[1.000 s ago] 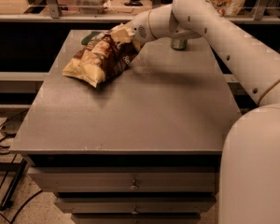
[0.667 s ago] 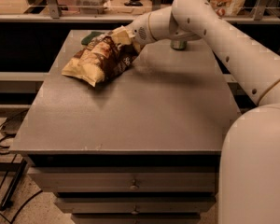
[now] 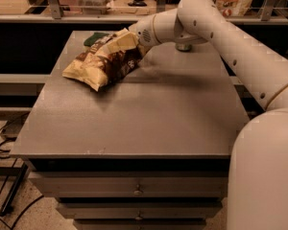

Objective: Move brown chip bag near sponge

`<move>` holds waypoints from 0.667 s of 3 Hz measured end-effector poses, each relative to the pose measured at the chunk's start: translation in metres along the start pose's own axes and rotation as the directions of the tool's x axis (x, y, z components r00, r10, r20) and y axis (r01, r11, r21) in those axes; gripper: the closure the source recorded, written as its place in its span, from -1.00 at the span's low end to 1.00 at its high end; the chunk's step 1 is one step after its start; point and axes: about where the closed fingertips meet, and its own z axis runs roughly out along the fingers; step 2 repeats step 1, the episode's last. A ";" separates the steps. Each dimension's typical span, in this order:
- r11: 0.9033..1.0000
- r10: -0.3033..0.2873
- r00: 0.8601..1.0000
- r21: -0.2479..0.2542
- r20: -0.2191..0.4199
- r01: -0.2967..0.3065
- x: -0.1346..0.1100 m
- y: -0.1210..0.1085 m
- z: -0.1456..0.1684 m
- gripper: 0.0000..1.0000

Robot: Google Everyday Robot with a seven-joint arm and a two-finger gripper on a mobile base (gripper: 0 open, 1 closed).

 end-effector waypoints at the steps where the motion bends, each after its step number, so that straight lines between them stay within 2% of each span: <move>1: 1.000 0.000 1.000 0.000 0.000 0.000 0.000 0.000 0.000 -1.00; 2: 1.000 0.000 1.000 0.000 0.000 0.000 0.000 0.000 0.000 -1.00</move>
Offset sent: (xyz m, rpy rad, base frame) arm 0.0000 0.0000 0.0000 0.0000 0.0000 0.0000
